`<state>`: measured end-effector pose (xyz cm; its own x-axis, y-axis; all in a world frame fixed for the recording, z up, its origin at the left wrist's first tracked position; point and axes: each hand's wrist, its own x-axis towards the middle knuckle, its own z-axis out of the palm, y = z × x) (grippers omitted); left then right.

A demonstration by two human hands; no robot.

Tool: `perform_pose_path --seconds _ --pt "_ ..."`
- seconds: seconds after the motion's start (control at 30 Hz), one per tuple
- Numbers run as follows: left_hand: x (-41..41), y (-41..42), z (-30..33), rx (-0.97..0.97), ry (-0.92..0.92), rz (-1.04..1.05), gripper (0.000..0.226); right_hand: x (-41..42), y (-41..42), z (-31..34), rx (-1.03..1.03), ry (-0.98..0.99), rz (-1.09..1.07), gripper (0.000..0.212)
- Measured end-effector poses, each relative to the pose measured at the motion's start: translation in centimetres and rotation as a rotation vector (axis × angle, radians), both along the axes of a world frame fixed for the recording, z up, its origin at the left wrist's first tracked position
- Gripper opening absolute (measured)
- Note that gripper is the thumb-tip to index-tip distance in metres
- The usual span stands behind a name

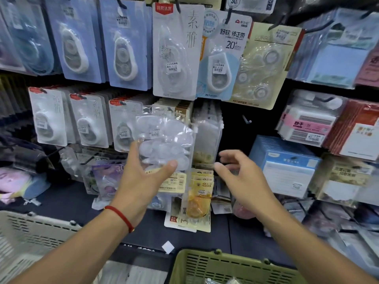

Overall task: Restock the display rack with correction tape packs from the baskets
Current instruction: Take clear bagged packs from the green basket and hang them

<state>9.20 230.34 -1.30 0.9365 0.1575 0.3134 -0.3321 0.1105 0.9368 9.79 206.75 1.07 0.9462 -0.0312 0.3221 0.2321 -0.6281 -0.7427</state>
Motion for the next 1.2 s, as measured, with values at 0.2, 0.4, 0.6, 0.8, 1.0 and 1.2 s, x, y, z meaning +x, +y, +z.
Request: perform_pose_path --seconds 0.2,0.4,0.6,0.8,1.0,1.2 --pt "-0.7 -2.5 -0.1 -0.064 0.073 -0.184 0.070 -0.7 1.7 -0.5 0.236 0.181 0.309 0.025" --pt "-0.3 -1.9 0.2 -0.059 0.115 -0.111 0.059 -0.2 1.2 0.2 0.408 0.091 0.163 0.005" --pt "-0.2 -0.8 -0.4 -0.030 0.119 -0.067 0.065 0.3 1.1 1.2 0.384 0.083 0.183 0.008" --pt "0.2 -0.3 -0.4 -0.032 0.108 -0.019 0.064 0.1 1.9 1.0 0.365 0.049 0.111 0.008" --pt "0.2 -0.3 -0.3 -0.054 0.101 0.026 0.060 0.2 1.7 0.9 0.389 0.009 0.043 0.009" --pt "-0.4 -1.1 0.3 -0.059 0.099 -0.047 0.039 0.9 1.0 0.1 0.057 0.096 -0.029 0.037"
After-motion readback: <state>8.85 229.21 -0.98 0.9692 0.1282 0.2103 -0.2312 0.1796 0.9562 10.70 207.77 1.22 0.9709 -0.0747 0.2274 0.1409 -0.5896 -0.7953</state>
